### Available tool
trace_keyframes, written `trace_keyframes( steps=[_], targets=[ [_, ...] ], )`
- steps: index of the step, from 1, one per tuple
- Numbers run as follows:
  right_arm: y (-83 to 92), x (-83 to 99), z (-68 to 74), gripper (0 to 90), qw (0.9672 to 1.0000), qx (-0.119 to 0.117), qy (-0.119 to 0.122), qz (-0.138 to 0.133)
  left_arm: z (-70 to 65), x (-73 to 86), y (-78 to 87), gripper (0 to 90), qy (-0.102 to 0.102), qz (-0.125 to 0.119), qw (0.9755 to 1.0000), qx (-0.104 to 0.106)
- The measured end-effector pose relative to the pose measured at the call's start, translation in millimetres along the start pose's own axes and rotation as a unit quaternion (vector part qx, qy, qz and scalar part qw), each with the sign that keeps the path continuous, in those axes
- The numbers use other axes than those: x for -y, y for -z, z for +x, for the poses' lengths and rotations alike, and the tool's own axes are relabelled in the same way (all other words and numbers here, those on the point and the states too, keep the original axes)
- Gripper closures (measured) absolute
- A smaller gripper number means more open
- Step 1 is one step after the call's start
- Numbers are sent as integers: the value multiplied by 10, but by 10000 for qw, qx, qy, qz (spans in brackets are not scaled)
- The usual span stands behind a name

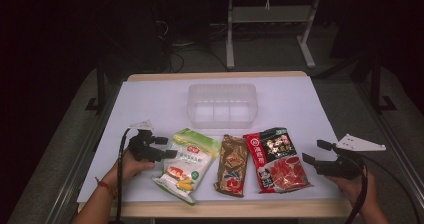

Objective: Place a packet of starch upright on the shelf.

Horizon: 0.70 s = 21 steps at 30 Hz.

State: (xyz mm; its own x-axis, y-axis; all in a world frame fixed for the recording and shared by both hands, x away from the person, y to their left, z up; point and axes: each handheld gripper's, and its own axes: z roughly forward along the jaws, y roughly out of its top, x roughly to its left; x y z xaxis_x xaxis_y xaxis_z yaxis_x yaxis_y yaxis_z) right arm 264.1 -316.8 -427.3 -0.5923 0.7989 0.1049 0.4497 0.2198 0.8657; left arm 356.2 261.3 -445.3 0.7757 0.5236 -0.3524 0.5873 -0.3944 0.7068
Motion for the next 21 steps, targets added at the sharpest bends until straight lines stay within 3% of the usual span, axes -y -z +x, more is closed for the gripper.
trace_keyframes(
  steps=[2,3,5,7,10,12,15,16,18,20,21],
  targets=[
    [-10,5,0,207,10000,8,32,32,-27,-28,-58,136,-140,139,9997,148],
    [-14,8,-4,207,10000,11,25,38,-58,-62,-135,136,-214,354,9990,177],
    [-16,11,-10,207,10000,10,13,43,-74,-85,-177,137,-264,430,9986,158],
    [-18,16,-14,207,10000,-14,-31,46,-86,-122,-224,150,-255,487,9980,313],
    [-15,13,-2,232,10000,-78,9,0,-150,-209,-310,155,-547,753,9954,249],
    [-17,4,17,235,9999,-91,34,-31,-177,-250,-364,152,-449,810,9953,273],
    [-33,-5,54,235,9998,-143,128,39,-252,-279,-417,154,-605,905,9940,88],
    [-33,-4,57,236,9998,-157,127,39,-269,-269,-420,163,-578,860,9946,59],
    [-31,-3,57,237,9998,-165,127,43,-282,-257,-412,195,-559,803,9951,161],
    [-30,3,49,240,9998,-175,112,51,-298,-240,-410,535,-416,787,9951,426],
    [-30,3,49,240,9998,-175,112,51,-298,-240,-410,585,-416,787,9951,426]
  ],
)
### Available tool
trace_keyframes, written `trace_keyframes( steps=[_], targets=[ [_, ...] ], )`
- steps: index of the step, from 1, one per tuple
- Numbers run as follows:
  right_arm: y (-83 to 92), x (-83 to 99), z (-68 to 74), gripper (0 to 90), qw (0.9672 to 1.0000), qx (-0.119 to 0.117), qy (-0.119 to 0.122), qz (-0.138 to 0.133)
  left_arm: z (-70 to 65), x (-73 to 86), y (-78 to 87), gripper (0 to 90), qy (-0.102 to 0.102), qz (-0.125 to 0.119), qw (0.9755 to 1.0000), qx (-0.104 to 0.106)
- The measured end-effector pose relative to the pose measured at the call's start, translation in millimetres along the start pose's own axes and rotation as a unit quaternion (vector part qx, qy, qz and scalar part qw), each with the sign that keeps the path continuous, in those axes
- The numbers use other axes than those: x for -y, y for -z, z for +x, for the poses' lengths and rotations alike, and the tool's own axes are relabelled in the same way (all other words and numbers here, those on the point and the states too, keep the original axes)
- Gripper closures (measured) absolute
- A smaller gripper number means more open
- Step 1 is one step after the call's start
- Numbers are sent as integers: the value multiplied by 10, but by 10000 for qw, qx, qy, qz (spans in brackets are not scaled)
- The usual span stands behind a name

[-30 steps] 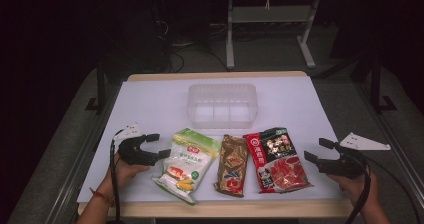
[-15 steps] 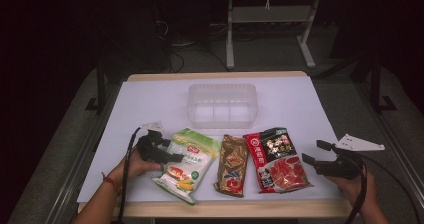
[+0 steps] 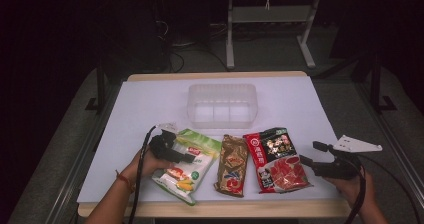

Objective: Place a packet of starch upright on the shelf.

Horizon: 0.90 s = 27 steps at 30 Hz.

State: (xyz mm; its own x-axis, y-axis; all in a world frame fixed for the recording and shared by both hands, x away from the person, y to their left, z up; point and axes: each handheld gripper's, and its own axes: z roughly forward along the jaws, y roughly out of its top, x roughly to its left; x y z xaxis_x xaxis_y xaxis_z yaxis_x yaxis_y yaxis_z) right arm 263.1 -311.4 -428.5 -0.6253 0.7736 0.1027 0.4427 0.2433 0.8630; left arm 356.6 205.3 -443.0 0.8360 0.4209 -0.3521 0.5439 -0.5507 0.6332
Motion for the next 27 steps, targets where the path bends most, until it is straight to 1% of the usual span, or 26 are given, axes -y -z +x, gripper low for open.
trace_keyframes(
  steps=[1,2,3,4,6,7,9,10,11,13,14,15,16,17,18,19,20,21,23,24,25,26,27],
  targets=[
    [-7,2,-4,253,9999,61,33,77,1,-11,2,615,-31,27,10000,33],
    [-7,2,-4,253,9999,61,33,77,1,-11,2,620,-31,27,10000,33],
    [-13,3,-2,253,9999,117,54,114,9,-10,3,620,49,21,10000,55],
    [-27,5,-1,256,9997,176,77,172,12,-8,5,680,78,-2,9999,74],
    [-37,7,1,263,9997,151,84,181,11,-17,14,685,10,11,10000,58],
    [-43,6,7,262,9996,161,104,213,10,-10,14,685,39,-32,10000,48],
    [-51,5,15,263,9994,186,151,233,-3,5,15,684,-7,-74,10000,5],
    [-51,5,15,263,9994,186,151,233,-9,7,14,684,15,-72,10000,-9],
    [-50,4,20,262,9995,184,151,228,-5,-2,14,695,-1,-24,10000,34],
    [-47,5,19,263,9995,184,159,219,0,-5,11,704,27,-19,10000,56],
    [-44,7,17,262,9995,195,153,213,2,-6,12,704,44,-6,9999,103],
    [-41,9,13,262,9995,208,139,210,2,-6,15,729,-20,-2,9999,129],
    [-35,13,6,262,9995,217,119,214,-3,-5,20,779,-24,-11,9999,155],
    [-35,13,6,262,9995,217,119,214,-3,-2,28,779,-42,-44,9998,171],
    [-35,18,-1,263,9995,220,101,215,2,11,40,816,-30,-150,9996,228],
    [-35,18,-1,263,9994,229,102,241,12,23,53,831,-10,-206,9994,266],
    [-35,18,-1,263,9994,229,102,241,12,23,53,844,-10,-206,9994,266],
    [-36,20,-1,262,9994,238,107,248,22,33,66,844,-5,-266,9993,270],
    [-37,20,1,263,9994,232,112,234,4,45,87,855,15,-357,9992,185],
    [-33,17,8,279,9994,237,140,216,-25,49,134,864,-16,-461,9989,59],
    [-33,17,8,279,9994,237,140,216,-25,49,134,865,-16,-461,9989,59],
    [-27,15,11,291,9994,236,149,200,-40,52,170,865,3,-605,9982,-13],
    [-20,12,14,291,9994,258,163,167,-60,52,231,872,50,-804,9967,-90]
  ],
)
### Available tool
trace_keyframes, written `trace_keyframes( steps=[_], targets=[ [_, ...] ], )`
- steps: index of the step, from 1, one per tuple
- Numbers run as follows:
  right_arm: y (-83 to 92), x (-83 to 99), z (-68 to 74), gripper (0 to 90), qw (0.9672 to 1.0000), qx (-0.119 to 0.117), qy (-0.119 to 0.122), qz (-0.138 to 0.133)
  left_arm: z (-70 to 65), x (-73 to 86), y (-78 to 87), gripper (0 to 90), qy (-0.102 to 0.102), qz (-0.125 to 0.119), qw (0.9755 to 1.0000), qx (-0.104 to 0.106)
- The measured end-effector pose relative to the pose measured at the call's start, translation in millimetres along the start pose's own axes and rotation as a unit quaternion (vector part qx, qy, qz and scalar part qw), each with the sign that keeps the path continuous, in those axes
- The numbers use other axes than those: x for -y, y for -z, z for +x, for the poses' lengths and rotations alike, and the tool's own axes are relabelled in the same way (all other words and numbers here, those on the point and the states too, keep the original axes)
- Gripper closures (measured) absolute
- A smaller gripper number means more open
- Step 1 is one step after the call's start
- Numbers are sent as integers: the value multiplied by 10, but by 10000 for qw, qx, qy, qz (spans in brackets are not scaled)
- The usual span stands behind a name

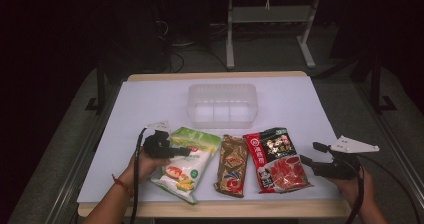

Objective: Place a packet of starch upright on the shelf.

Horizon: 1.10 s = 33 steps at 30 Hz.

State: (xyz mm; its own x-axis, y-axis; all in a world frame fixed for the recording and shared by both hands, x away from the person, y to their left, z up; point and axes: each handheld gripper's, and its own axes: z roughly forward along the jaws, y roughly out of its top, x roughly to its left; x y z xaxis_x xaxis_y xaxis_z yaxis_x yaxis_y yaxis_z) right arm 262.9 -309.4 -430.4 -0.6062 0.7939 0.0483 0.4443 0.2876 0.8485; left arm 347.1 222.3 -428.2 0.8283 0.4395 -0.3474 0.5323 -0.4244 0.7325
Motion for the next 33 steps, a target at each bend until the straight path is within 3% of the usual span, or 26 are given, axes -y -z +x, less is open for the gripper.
trace_keyframes(
  steps=[2,6,8,10,11,12,17,22,25,27,30,32,33],
  targets=[
    [1,-1,1,291,10000,17,8,10,-41,-26,103,872,-74,-234,9995,-172],
    [4,-13,1,292,9999,94,43,28,-177,-65,326,875,-201,-716,9963,-433],
    [3,-31,-1,292,9999,105,33,-15,-227,-69,404,876,-233,-879,9949,-439],
    [-3,-41,-5,292,9999,94,54,-34,-292,-79,484,876,-302,-1027,9927,-555],
    [-8,-47,-7,293,9999,86,52,-36,-337,-87,557,877,-317,-1214,9906,-536],
    [-8,-47,-7,293,9999,86,52,-36,-337,-87,557,877,-317,-1214,9906,-536],
    [-40,-69,-26,292,9999,90,29,-65,-430,-92,693,879,-336,-1593,9840,-718],
    [-54,-89,-25,297,9999,18,23,-109,-484,-95,795,882,-407,-1885,9785,-729],
    [-53,-90,-27,297,9999,20,31,-123,-519,-112,831,884,-441,-1971,9758,-842],
    [-47,-88,-29,297,9999,48,16,-120,-536,-127,851,888,-467,-2071,9724,-966],
    [-36,-84,-29,297,9999,53,13,-135,-530,-144,862,888,-429,-2132,9712,-973],
    [-22,-78,-37,297,9999,69,-8,-144,-537,-182,876,888,-390,-2255,9674,-1085],
    [-17,-75,-41,297,9998,77,-30,-157,-537,-182,876,888,-390,-2255,9674,-1085]
  ],
)
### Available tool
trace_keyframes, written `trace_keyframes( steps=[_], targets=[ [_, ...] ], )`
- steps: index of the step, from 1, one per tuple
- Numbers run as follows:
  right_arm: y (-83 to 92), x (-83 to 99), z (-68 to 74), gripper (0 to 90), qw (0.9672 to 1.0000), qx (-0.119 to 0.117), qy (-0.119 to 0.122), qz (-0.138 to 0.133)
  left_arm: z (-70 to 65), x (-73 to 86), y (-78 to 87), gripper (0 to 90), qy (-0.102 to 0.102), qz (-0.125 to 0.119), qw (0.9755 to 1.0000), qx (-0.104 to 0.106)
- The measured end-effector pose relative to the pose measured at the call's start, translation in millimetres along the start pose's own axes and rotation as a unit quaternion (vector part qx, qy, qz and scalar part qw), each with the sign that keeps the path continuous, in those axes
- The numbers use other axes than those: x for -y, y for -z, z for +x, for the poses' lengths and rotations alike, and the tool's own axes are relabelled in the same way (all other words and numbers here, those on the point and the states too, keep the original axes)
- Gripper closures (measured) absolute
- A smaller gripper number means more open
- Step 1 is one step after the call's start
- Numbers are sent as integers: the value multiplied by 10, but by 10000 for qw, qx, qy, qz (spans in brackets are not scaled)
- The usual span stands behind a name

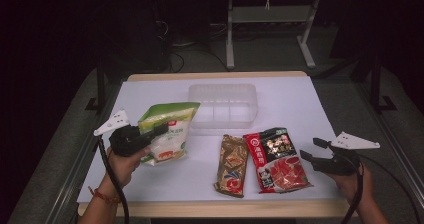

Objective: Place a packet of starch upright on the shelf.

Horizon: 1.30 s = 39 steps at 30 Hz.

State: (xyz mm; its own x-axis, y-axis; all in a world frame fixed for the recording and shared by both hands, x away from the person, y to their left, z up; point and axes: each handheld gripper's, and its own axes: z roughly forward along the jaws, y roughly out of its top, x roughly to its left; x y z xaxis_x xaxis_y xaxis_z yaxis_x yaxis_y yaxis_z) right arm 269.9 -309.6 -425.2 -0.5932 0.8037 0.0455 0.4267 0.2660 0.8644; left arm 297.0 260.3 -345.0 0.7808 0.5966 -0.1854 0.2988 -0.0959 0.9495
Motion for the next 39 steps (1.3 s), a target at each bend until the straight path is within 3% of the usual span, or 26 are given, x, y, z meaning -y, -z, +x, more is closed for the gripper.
trace_keyframes(
  steps=[8,15,18,28,31,35,37,39],
  targets=[
    [24,18,-12,299,10000,16,-85,-6,-35,-239,-92,889,184,-600,9978,-199],
    [39,26,-20,299,9999,21,-109,-45,-11,-492,-300,889,160,-814,9956,-425],
    [42,28,-22,299,9999,33,-95,-35,16,-575,-401,889,173,-902,9949,-415],
    [41,46,-17,299,9999,27,-103,26,176,-677,-892,890,244,-818,9935,-747],
    [51,60,-17,299,9999,24,-114,39,259,-663,-1083,890,192,-740,9925,-949],
    [57,77,-29,299,9999,41,-142,52,319,-644,-1196,890,245,-690,9916,-1063],
    [52,85,-29,299,9998,41,-156,69,362,-612,-1287,890,377,-793,9892,-1178],
    [47,85,-27,299,9999,47,-133,81,369,-603,-1324,890,361,-806,9886,-1217]
  ],
)
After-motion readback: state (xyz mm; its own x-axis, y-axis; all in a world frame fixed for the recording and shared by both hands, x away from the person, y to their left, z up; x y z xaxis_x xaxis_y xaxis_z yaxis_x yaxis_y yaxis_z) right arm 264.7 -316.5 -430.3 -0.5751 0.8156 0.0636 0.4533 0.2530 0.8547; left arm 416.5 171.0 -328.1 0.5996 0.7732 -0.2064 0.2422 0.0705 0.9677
